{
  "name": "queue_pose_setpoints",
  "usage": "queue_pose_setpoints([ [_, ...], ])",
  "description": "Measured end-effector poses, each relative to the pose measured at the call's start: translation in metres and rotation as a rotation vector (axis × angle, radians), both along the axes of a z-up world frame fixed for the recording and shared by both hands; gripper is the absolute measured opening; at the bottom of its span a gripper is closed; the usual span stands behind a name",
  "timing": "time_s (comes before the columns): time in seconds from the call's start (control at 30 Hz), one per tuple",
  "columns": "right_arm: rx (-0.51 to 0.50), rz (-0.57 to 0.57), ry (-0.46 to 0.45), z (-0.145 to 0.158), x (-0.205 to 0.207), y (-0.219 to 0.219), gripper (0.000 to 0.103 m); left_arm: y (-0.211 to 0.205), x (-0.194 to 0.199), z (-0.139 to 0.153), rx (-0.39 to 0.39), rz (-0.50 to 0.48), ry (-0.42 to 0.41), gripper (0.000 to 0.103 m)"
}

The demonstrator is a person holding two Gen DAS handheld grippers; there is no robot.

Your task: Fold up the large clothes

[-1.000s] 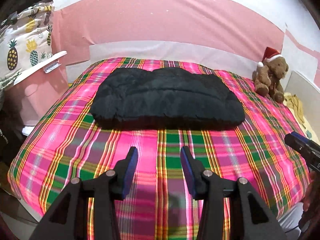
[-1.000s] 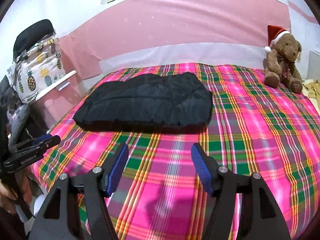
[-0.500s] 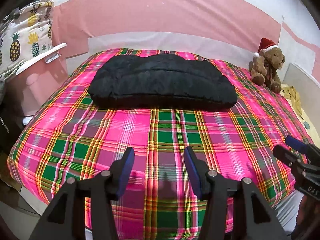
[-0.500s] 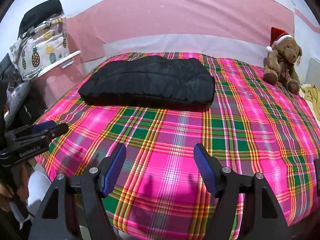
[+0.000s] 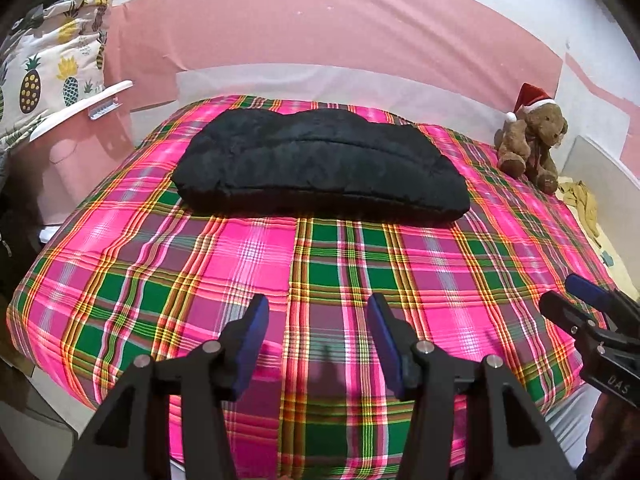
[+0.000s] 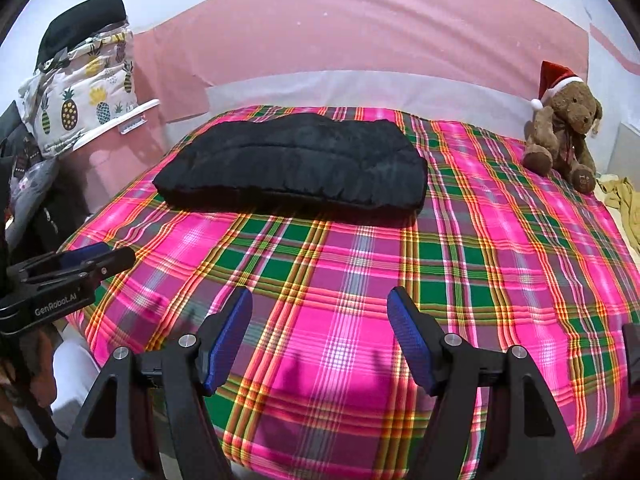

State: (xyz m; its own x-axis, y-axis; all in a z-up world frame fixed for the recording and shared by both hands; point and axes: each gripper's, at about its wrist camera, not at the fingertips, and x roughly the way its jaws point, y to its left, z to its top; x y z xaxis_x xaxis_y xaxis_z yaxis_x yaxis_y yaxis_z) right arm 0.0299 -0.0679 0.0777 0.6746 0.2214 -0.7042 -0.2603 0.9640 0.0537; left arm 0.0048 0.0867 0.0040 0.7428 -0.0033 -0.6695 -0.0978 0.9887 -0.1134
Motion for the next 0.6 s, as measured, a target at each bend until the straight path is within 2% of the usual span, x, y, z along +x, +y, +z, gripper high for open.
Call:
queue_pose_setpoints([
  [0.6,-0.008,-0.002,0.009,-0.0008,0.0017,0.0017,0.070,-0.0007,-0.0007,-0.0030,-0.006,0.009,0.011,0.053],
])
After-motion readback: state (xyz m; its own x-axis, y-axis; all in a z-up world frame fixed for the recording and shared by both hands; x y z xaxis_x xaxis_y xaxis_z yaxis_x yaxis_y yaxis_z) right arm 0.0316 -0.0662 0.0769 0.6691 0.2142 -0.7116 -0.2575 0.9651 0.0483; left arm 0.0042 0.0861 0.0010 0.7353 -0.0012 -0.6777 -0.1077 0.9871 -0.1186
